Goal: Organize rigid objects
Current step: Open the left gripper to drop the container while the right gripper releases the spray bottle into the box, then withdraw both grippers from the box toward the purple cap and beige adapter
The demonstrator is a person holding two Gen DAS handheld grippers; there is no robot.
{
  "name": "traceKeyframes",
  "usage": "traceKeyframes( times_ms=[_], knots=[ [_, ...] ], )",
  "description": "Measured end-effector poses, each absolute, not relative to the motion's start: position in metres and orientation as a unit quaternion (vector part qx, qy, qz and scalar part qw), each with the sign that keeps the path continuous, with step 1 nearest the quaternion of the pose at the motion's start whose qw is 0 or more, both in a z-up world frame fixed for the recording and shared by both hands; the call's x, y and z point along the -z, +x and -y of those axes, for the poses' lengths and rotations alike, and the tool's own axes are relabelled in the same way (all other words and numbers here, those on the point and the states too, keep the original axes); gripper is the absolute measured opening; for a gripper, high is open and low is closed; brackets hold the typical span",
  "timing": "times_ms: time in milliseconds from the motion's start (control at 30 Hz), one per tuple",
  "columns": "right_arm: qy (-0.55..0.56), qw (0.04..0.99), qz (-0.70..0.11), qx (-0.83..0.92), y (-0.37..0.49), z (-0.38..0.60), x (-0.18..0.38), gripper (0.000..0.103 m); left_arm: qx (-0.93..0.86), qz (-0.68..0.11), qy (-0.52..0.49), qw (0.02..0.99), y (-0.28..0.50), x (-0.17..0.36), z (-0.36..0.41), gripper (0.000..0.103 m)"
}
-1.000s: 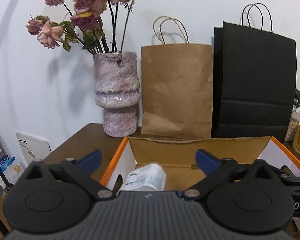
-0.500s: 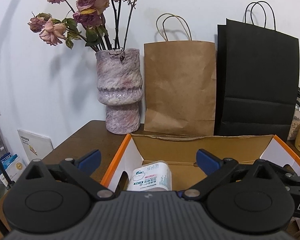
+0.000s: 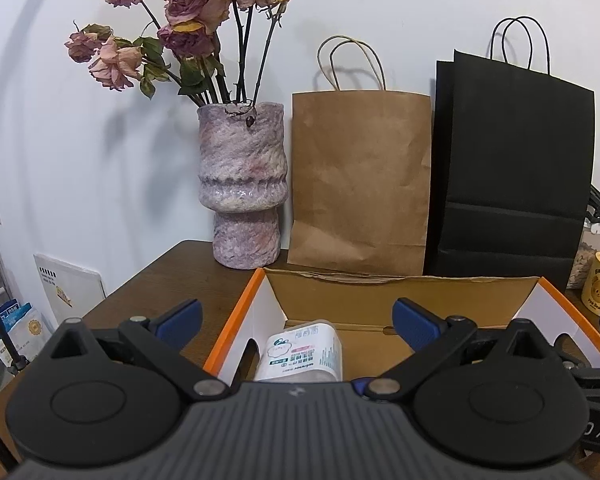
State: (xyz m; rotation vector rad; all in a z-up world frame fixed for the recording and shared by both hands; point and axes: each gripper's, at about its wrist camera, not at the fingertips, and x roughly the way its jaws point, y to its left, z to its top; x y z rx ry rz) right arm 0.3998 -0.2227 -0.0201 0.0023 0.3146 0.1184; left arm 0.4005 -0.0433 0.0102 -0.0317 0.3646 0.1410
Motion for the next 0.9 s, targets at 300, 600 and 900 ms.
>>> traceKeyframes(
  times_ms=[300, 600, 900],
  knots=[
    [-0.008, 0.987, -0.146, -0.064, 0.384, 0.219, 0.018, 0.103, -0.065, -0.173, -0.022, 0.983, 0.386, -0.011, 0.037, 0.103],
    [-0.013, 0.988, -0.141, -0.068, 0.361, 0.216, 0.017, 0.103, -0.065, -0.175, -0.025, 0.982, 0.369, -0.008, 0.030, 0.103],
    [-0.018, 0.987, -0.145, -0.066, 0.336, 0.210, 0.019, 0.103, -0.068, -0.179, -0.028, 0.981, 0.346, -0.004, 0.022, 0.103]
  ],
)
